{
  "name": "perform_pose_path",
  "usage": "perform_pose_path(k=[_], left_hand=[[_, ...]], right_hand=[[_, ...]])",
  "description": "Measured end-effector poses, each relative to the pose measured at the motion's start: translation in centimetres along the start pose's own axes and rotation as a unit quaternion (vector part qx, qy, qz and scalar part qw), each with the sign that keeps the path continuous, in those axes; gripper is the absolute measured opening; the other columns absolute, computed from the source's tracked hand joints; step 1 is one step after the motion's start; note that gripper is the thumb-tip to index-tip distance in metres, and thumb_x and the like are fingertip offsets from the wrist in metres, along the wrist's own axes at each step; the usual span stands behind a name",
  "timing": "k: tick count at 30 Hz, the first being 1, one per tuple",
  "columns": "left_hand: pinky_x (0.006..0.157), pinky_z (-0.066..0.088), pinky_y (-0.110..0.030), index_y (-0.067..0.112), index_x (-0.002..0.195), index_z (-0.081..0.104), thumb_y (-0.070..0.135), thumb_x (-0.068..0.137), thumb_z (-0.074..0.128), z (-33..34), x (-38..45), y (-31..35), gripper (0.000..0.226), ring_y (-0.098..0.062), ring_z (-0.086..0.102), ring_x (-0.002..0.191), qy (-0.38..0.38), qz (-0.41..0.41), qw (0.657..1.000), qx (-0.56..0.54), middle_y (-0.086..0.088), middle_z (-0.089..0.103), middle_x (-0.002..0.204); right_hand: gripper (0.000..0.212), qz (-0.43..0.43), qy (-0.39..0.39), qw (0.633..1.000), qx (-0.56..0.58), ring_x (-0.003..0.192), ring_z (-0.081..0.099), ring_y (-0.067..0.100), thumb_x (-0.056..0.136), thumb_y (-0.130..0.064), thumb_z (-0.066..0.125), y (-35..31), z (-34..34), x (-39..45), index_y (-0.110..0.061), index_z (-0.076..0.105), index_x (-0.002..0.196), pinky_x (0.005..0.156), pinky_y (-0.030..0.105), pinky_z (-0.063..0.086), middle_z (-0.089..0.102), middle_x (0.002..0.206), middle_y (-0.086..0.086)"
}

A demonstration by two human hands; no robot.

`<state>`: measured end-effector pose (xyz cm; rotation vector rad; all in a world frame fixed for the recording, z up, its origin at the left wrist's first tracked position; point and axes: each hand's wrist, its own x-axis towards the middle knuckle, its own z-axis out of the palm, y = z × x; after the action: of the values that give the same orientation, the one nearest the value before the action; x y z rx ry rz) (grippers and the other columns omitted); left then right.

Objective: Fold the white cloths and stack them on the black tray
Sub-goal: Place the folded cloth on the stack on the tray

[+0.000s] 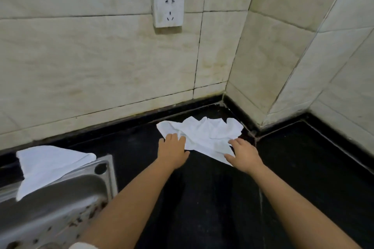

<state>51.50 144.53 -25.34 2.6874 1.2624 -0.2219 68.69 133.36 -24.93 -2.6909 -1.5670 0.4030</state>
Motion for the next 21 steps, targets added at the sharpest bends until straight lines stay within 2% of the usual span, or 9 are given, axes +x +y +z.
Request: perform_pose_path(k=[6,10,13,15,18,20,21], left_hand=[[0.108,0.029,-0.039,0.014,0.141,0.028,0.033,0.095,0.040,3.3,5.6,-1.1,0.051,-0.026,0.033,0.131,-0.020,-0.018,0.998,-0.051,-0.010,0.036,0.141],[0.107,0.031,-0.038,0.016,0.137,0.034,0.032,0.095,0.041,4.1,7.2,-3.6,0.045,-0.024,0.035,0.131,-0.025,-0.043,0.997,-0.053,-0.008,0.037,0.141],[0.108,0.032,-0.036,0.016,0.139,0.032,0.032,0.095,0.042,4.3,7.8,-5.4,0.047,-0.024,0.033,0.134,-0.024,-0.063,0.996,-0.058,-0.008,0.035,0.144],[0.108,0.033,-0.036,0.016,0.142,0.027,0.033,0.096,0.042,4.2,8.1,-6.1,0.052,-0.023,0.032,0.135,-0.007,-0.067,0.995,-0.068,-0.008,0.034,0.145],[0.113,0.029,-0.037,0.022,0.147,0.017,0.035,0.095,0.045,3.7,8.8,-5.9,0.061,-0.024,0.023,0.141,0.012,-0.068,0.992,-0.102,-0.008,0.024,0.152],[0.115,0.023,-0.039,0.025,0.144,0.029,0.029,0.094,0.047,3.2,9.2,-4.7,0.053,-0.023,0.023,0.142,0.013,-0.055,0.991,-0.125,-0.007,0.026,0.152],[0.116,0.020,-0.039,0.023,0.137,0.042,0.024,0.093,0.047,2.9,9.3,-4.0,0.044,-0.021,0.029,0.138,0.023,-0.037,0.991,-0.125,-0.005,0.035,0.148]], right_hand=[[0.052,-0.036,-0.002,0.999,0.021,0.129,0.041,0.023,0.091,-0.039,0.048,-2.2,2.7,7.4,-0.012,0.040,0.135,0.105,0.032,0.034,0.045,0.139,0.006],[0.054,-0.067,0.010,0.997,0.022,0.121,0.045,0.026,0.085,-0.044,0.054,-6.2,5.1,11.4,-0.013,0.045,0.130,0.099,0.034,0.037,0.051,0.130,0.008],[0.029,-0.072,0.024,0.997,0.006,0.112,0.049,0.029,0.090,-0.022,0.047,-7.8,6.1,13.0,-0.009,0.056,0.114,0.087,0.032,0.038,0.056,0.117,0.011],[0.025,-0.086,0.058,0.993,0.053,0.103,0.055,0.031,0.088,-0.008,0.044,-7.6,5.8,13.2,-0.003,0.064,0.102,0.079,0.030,0.037,0.063,0.106,0.016],[0.022,-0.162,0.053,0.975,0.141,0.098,0.058,0.033,0.086,-0.003,0.049,-6.0,3.3,11.7,0.001,0.067,0.099,0.083,0.033,0.044,0.067,0.098,0.021],[0.020,-0.201,0.023,0.962,0.181,0.094,0.061,0.032,0.087,-0.003,0.053,-4.4,1.0,9.8,0.000,0.068,0.100,0.077,0.022,0.044,0.068,0.098,0.020],[0.019,-0.204,0.017,0.961,0.185,0.092,0.062,0.030,0.087,-0.004,0.055,-3.5,-0.4,8.6,0.000,0.068,0.100,0.072,0.017,0.041,0.069,0.098,0.019]])
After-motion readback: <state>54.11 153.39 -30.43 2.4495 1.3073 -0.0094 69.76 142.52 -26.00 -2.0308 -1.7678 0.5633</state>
